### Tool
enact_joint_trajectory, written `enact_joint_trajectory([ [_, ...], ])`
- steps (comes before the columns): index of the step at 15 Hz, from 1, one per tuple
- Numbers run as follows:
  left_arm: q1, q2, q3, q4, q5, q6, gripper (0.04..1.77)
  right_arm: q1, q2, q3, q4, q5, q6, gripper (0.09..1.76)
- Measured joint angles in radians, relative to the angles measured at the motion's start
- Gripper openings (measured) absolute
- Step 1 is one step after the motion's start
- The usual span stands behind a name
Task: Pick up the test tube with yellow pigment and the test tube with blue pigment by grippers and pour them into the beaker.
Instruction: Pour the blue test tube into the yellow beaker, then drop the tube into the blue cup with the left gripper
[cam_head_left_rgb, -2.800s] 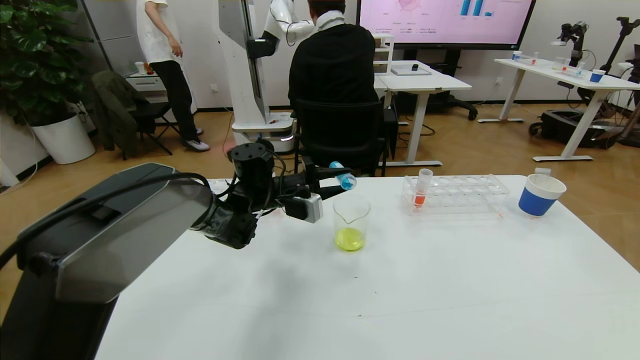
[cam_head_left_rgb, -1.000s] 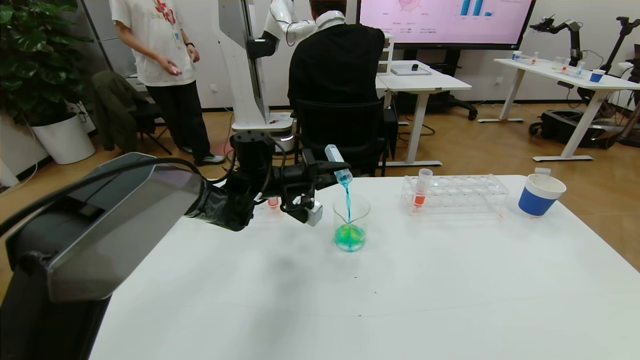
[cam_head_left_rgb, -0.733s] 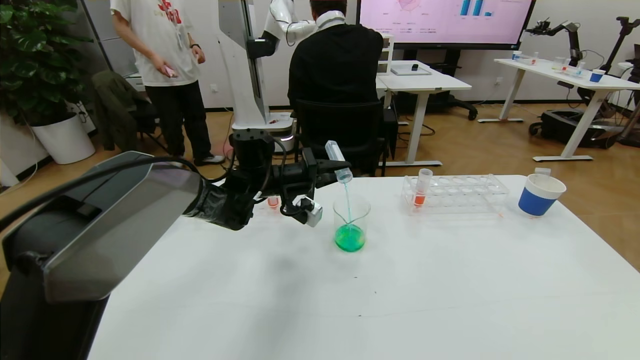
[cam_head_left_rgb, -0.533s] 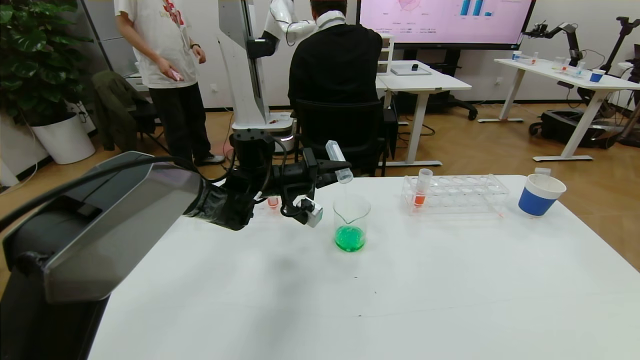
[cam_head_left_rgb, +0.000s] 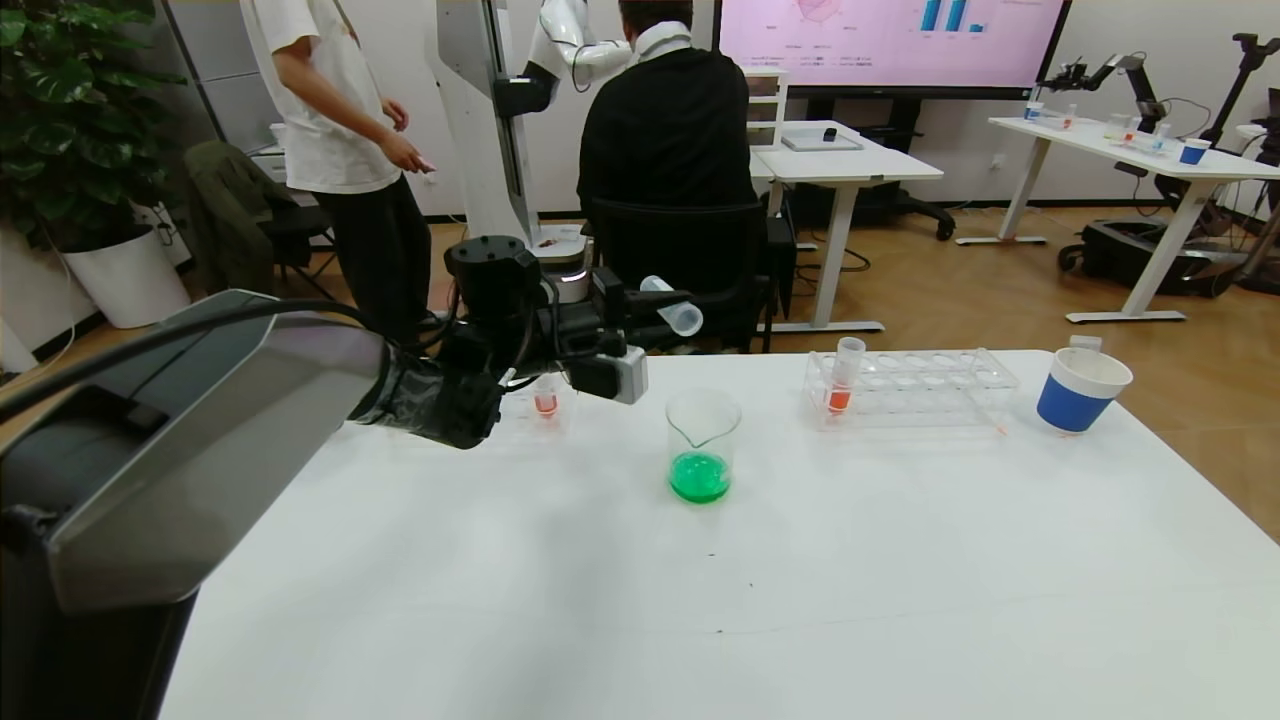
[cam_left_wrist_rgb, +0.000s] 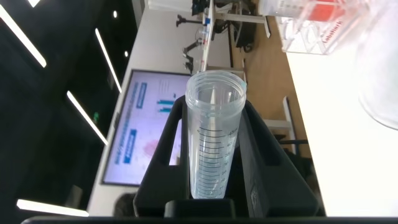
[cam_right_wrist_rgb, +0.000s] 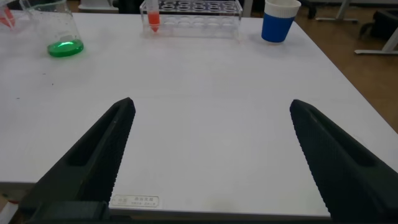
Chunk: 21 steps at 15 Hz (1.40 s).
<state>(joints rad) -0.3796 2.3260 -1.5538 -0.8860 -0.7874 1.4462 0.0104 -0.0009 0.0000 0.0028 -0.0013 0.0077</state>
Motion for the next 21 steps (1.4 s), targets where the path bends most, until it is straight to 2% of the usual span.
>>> enact_joint_trajectory([
  [1, -0.001, -0.009, -0.008, -0.041, 0.046, -0.127, 0.50, 0.000, 0.000, 0.000, 0.000, 0.000, 0.000, 1.74],
  [2, -0.004, -0.017, -0.017, -0.094, 0.131, -0.278, 0.50, 0.000, 0.000, 0.000, 0.000, 0.000, 0.000, 1.74],
  [4, -0.020, -0.027, -0.042, -0.178, 0.449, -0.539, 0.50, 0.000, 0.000, 0.000, 0.000, 0.000, 0.000, 1.74],
  [5, -0.036, -0.032, -0.067, -0.193, 0.647, -0.689, 0.50, 0.000, 0.000, 0.000, 0.000, 0.000, 0.000, 1.74],
  [6, -0.055, -0.037, -0.096, -0.183, 0.801, -0.813, 0.50, 0.000, 0.000, 0.000, 0.000, 0.000, 0.000, 1.74],
  [9, -0.092, -0.058, -0.172, -0.057, 1.150, -1.180, 0.50, 0.000, 0.000, 0.000, 0.000, 0.000, 0.000, 1.74],
  [11, -0.108, -0.073, -0.189, 0.082, 1.298, -1.386, 0.50, 0.000, 0.000, 0.000, 0.000, 0.000, 0.000, 1.74],
  [12, -0.113, -0.080, -0.192, 0.152, 1.332, -1.439, 0.50, 0.000, 0.000, 0.000, 0.000, 0.000, 0.000, 1.74],
  [14, -0.111, -0.098, -0.197, 0.227, 1.347, -1.461, 0.50, 0.000, 0.000, 0.000, 0.000, 0.000, 0.000, 1.74],
  [17, -0.084, -0.113, -0.200, 0.242, 1.349, -1.446, 0.50, 0.000, 0.000, 0.000, 0.000, -0.001, 0.000, 1.74],
  [19, -0.038, -0.119, -0.182, 0.237, 1.349, -1.420, 0.50, 0.000, 0.000, 0.000, 0.000, 0.000, 0.000, 1.74],
  [21, 0.039, -0.136, -0.132, 0.229, 1.341, -1.408, 0.50, 0.000, 0.000, 0.000, 0.000, 0.000, 0.000, 1.74],
])
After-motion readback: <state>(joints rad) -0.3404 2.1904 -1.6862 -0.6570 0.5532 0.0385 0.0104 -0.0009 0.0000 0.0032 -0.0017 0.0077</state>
